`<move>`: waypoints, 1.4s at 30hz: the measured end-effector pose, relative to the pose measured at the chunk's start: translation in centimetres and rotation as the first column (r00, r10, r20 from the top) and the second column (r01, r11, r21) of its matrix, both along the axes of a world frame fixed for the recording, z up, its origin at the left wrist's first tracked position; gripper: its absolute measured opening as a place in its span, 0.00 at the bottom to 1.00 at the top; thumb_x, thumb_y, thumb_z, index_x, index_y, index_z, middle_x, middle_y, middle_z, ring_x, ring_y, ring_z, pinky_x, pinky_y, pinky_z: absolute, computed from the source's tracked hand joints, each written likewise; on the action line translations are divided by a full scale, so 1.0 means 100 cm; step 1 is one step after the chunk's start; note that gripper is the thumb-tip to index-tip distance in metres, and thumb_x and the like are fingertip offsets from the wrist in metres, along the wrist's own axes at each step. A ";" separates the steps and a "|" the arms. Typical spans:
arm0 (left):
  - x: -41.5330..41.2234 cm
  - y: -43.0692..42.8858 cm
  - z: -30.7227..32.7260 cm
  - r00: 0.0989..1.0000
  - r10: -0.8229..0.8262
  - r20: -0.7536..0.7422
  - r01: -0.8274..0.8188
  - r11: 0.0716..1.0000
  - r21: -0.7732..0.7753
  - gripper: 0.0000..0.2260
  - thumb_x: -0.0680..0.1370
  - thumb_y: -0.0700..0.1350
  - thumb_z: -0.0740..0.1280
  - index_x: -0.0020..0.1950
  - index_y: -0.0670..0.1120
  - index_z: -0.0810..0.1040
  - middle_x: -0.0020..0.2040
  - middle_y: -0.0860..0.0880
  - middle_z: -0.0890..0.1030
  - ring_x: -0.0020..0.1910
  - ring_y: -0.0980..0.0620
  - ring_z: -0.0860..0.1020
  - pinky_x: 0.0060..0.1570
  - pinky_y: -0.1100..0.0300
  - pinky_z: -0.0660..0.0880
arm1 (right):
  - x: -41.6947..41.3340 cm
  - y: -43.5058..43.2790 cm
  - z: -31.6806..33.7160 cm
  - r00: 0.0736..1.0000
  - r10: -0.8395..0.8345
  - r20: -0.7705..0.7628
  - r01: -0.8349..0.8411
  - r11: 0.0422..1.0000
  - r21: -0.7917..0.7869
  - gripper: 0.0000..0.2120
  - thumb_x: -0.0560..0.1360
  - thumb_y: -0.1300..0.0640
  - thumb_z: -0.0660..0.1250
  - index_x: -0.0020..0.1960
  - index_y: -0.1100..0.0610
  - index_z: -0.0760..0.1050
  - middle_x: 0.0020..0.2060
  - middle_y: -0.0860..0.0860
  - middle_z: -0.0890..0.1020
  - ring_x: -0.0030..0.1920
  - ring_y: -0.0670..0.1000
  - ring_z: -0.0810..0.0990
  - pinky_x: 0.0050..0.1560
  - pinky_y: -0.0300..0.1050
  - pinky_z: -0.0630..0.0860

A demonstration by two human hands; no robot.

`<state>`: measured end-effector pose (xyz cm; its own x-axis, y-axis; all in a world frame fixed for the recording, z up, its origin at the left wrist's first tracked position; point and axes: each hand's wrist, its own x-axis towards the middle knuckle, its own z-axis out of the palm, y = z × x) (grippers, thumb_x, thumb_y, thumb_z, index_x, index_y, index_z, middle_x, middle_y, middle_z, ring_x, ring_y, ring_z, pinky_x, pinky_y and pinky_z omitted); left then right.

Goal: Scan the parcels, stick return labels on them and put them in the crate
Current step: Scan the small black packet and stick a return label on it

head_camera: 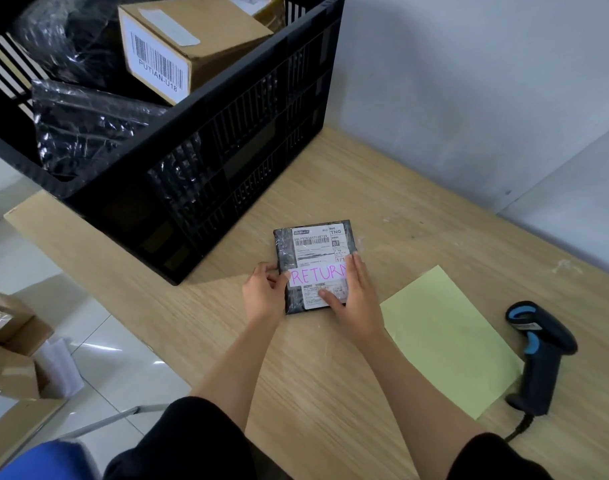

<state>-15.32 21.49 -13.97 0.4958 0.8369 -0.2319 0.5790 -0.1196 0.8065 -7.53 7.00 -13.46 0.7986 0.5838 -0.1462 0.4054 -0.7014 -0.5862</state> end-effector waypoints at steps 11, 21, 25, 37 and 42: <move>-0.009 -0.011 0.000 0.997 -0.064 0.047 0.065 0.998 -0.005 0.18 0.75 0.43 0.71 0.64 0.42 0.76 0.50 0.48 0.75 0.42 0.55 0.75 0.49 0.66 0.71 | -0.001 0.001 0.000 0.990 -0.115 -0.081 0.116 0.993 0.006 0.40 0.74 0.43 0.67 0.78 0.52 0.50 0.78 0.57 0.49 0.78 0.55 0.49 0.75 0.54 0.55; 0.010 -0.007 0.011 0.972 0.137 0.193 -0.022 0.865 -0.502 0.13 0.75 0.41 0.70 0.60 0.42 0.75 0.46 0.51 0.81 0.45 0.54 0.80 0.49 0.59 0.77 | 0.011 -0.002 0.026 0.894 -0.349 -0.281 0.427 0.856 0.293 0.28 0.70 0.54 0.74 0.68 0.54 0.69 0.63 0.51 0.75 0.63 0.50 0.74 0.64 0.47 0.71; 0.015 -0.009 0.031 0.958 0.129 0.257 0.014 0.871 -0.491 0.11 0.77 0.40 0.68 0.58 0.41 0.77 0.52 0.46 0.82 0.47 0.51 0.81 0.49 0.59 0.77 | 0.028 -0.009 0.057 0.770 -0.456 -0.446 0.626 0.677 0.388 0.22 0.72 0.63 0.71 0.65 0.60 0.71 0.57 0.54 0.79 0.55 0.53 0.79 0.56 0.45 0.74; 0.064 0.024 0.216 0.834 0.074 0.547 0.047 0.978 -0.204 0.13 0.80 0.45 0.61 0.58 0.42 0.81 0.53 0.45 0.83 0.55 0.47 0.80 0.60 0.50 0.75 | 0.047 0.032 0.198 0.693 -0.161 -0.703 0.717 0.263 0.646 0.21 0.73 0.65 0.71 0.63 0.60 0.70 0.55 0.59 0.81 0.49 0.57 0.82 0.58 0.57 0.78; 0.037 0.086 0.259 0.858 -0.022 0.513 -0.008 0.998 0.055 0.13 0.80 0.48 0.61 0.55 0.43 0.81 0.43 0.53 0.80 0.40 0.57 0.74 0.40 0.63 0.69 | 0.036 0.091 0.236 0.737 -0.046 -0.675 0.662 0.253 0.705 0.22 0.72 0.65 0.71 0.64 0.59 0.69 0.54 0.59 0.81 0.53 0.58 0.82 0.60 0.58 0.77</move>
